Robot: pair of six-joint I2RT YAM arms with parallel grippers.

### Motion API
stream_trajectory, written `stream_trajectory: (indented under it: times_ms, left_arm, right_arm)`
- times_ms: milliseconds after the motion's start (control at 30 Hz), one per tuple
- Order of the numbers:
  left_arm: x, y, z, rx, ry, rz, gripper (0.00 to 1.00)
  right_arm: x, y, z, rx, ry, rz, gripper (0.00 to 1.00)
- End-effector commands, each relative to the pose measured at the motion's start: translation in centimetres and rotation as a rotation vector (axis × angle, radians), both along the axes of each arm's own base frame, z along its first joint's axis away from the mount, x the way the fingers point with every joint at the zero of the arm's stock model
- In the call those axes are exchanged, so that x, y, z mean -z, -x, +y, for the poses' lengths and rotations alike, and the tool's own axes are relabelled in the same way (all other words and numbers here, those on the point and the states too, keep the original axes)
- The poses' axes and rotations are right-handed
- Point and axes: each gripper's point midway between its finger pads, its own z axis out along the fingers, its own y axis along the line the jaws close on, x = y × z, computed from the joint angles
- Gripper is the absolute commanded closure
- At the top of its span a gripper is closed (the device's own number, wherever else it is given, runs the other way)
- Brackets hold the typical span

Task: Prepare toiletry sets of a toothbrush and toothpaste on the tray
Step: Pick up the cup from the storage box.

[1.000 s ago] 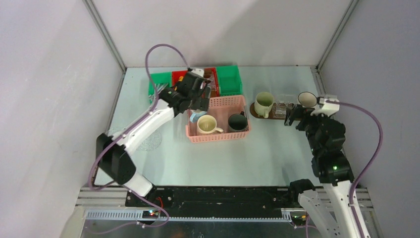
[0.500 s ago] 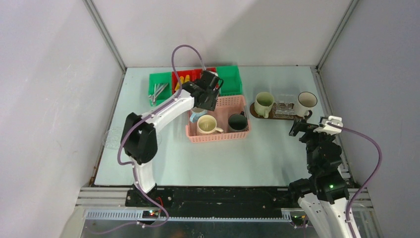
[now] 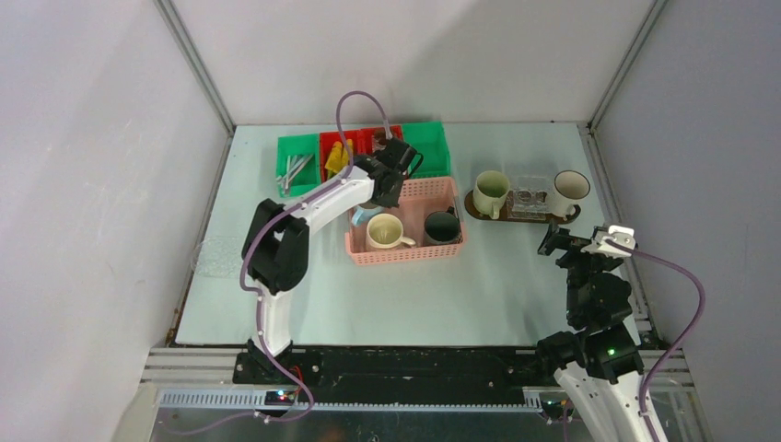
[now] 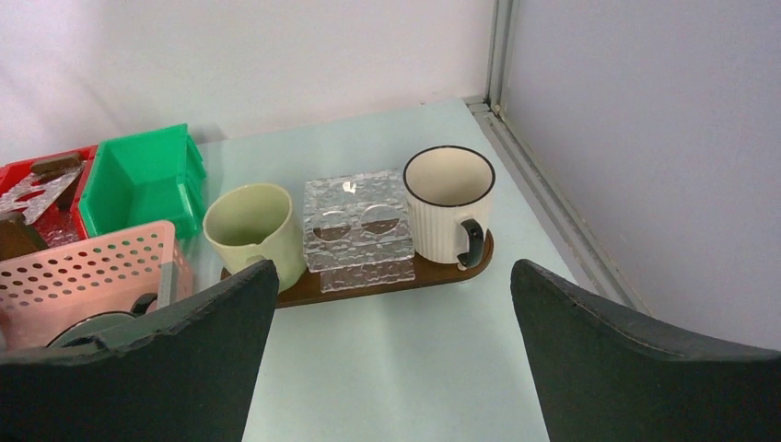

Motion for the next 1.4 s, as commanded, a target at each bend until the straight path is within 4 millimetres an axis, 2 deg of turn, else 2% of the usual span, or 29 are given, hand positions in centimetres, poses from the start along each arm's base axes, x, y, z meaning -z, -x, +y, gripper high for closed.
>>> stream_trajectory:
  times_ms: [0, 167, 400, 567, 600, 633, 667, 700, 733, 767, 800, 833, 867, 900, 933, 967, 1000, 1033, 1067, 1167, 1200, 1367]
  left_arm:
    - [-4.0, -1.5, -0.8, 0.017, 0.046, -0.11, 0.99]
    - [-7.0, -0.6, -0.6, 0.033, 0.092, -0.149, 1.0]
    - [-12.2, 2.0, 0.0, 0.074, 0.175, -0.179, 1.0]
    - [-14.2, 3.9, 1.9, 0.097, 0.159, -0.205, 1.0]
    - [-13.7, 4.3, 2.3, 0.101, 0.146, -0.2, 1.0]
    - [-14.6, 4.6, 2.8, 0.105, 0.145, -0.23, 1.0]
    - [-14.2, 4.9, 3.3, 0.112, 0.126, -0.227, 1.0]
    - [-14.9, 5.1, 3.8, 0.109, 0.127, -0.25, 1.0]
    - [-14.5, 5.4, 4.2, 0.113, 0.111, -0.248, 1.0]
    - [-15.1, 5.6, 4.9, 0.103, 0.11, -0.264, 1.0]
    - [-14.5, 5.9, 5.4, 0.1, 0.098, -0.254, 1.0]
    - [-14.9, 6.1, 6.3, 0.084, 0.098, -0.263, 1.0]
    - [-14.2, 6.4, 6.9, 0.079, 0.086, -0.249, 1.0]
    - [-14.6, 6.5, 7.9, 0.063, 0.091, -0.259, 1.0]
    - [-13.8, 6.8, 8.5, 0.059, 0.078, -0.247, 1.0]
    - [-14.3, 7.0, 9.5, 0.042, 0.083, -0.265, 1.0]
    - [-13.3, 7.2, 10.6, 0.026, 0.066, -0.252, 1.0]
    - [-13.7, 7.5, 11.4, 0.014, 0.07, -0.266, 1.0]
    - [-12.9, 7.8, 12.2, 0.003, 0.055, -0.253, 1.0]
    - [-12.5, 8.3, 16.1, -0.08, 0.03, -0.262, 1.0]
    - [-11.7, 8.4, 17.6, -0.107, 0.01, -0.253, 1.0]
    - [-11.3, 9.3, 22.8, -0.217, -0.044, -0.288, 1.0]
  right_arm:
    - [-1.4, 0.0, -0.3, 0.018, -0.001, -0.063, 0.01]
    - [-1.3, 0.1, -0.3, 0.019, 0.0, -0.063, 0.01]
    - [-1.3, 0.1, -0.3, 0.018, 0.004, -0.064, 0.0]
    - [-1.5, 0.2, -0.3, 0.019, 0.006, -0.073, 0.01]
    - [-1.5, 0.2, -0.3, 0.017, 0.008, -0.073, 0.0]
    - [-1.5, 0.2, -0.3, 0.017, 0.008, -0.074, 0.01]
    - [-1.6, 0.2, -0.3, 0.015, 0.009, -0.076, 0.01]
    - [-1.6, 0.2, -0.2, 0.012, 0.009, -0.077, 0.01]
    - [-1.6, 0.2, -0.2, 0.011, 0.007, -0.078, 0.01]
    - [-1.6, 0.2, -0.1, 0.007, 0.007, -0.077, 0.01]
    - [-1.5, 0.2, -0.1, 0.005, 0.006, -0.075, 0.0]
    - [-1.5, 0.1, 0.0, 0.001, 0.006, -0.072, 0.01]
    - [-1.4, 0.1, 0.0, 0.0, 0.006, -0.07, 0.01]
    - [-1.4, 0.1, 0.1, -0.005, 0.007, -0.068, 0.01]
    - [-1.4, 0.1, 0.1, -0.006, 0.006, -0.068, 0.01]
    - [-1.3, 0.0, 0.2, -0.008, 0.008, -0.064, 0.01]
    - [-1.3, -0.1, 0.3, -0.011, 0.009, -0.062, 0.01]
    - [-1.2, -0.1, 0.3, -0.011, 0.011, -0.06, 0.01]
    - [-1.1, -0.1, 0.3, -0.014, 0.012, -0.056, 0.01]
    - [-0.9, -0.3, 0.5, -0.021, 0.017, -0.046, 0.01]
    - [-0.9, -0.3, 0.6, -0.027, 0.019, -0.043, 0.01]
    - [-0.5, -0.6, 0.9, -0.038, 0.026, -0.026, 0.01]
